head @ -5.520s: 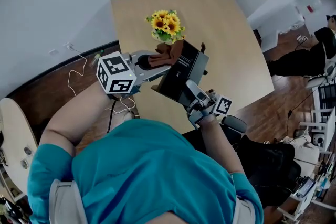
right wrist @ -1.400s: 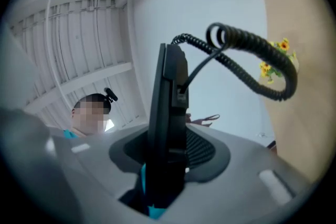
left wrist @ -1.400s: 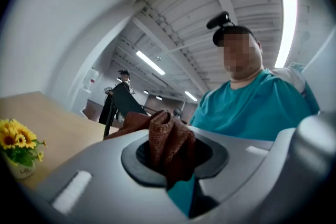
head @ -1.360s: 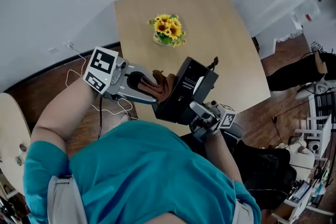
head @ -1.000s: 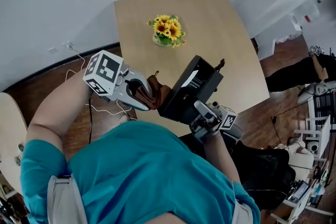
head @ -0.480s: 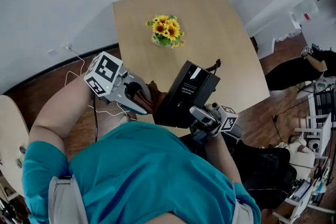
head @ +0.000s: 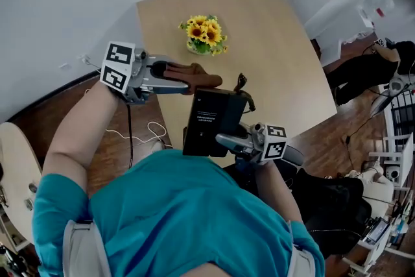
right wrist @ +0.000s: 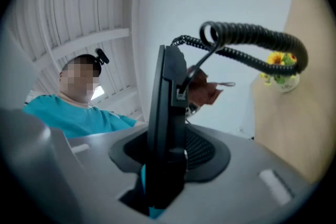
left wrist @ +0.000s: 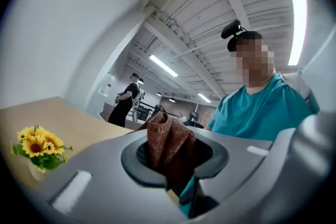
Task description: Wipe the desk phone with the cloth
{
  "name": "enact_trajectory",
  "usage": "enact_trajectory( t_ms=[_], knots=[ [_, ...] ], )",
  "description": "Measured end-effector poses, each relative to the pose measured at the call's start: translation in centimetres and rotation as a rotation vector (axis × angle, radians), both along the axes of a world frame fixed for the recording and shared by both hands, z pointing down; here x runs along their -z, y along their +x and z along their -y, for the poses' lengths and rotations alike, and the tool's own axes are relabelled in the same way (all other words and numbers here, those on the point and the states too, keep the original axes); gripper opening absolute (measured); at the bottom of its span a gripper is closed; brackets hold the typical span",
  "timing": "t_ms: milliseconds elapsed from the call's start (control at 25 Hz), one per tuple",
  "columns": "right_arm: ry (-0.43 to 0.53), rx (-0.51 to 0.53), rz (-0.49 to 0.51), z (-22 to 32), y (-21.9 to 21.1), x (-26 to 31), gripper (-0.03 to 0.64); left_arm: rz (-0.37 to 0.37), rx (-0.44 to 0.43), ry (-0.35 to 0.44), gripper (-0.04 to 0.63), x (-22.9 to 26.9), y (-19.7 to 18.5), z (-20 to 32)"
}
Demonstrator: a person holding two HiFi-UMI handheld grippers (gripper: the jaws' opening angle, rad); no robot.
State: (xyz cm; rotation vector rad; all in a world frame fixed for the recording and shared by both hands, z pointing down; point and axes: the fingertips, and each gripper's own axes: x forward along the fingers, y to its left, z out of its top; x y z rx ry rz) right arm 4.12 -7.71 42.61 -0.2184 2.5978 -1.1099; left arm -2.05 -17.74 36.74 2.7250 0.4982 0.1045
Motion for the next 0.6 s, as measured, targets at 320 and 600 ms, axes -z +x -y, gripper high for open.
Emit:
enact_trajectory(
  t_ms=[320,600],
  knots=[
    [0.005,0.072,-0.050,-1.3,-2.1,-0.6,0.167,-0.023,-0.090,0.038,0.087,3.1,1.7,0.9],
    [-0.008,0.065,-0.035,-1.3,-1.7,-0.7,0.166,0.067,-0.333,0.077,0.087,2.6,1.7,-3.1]
  ],
)
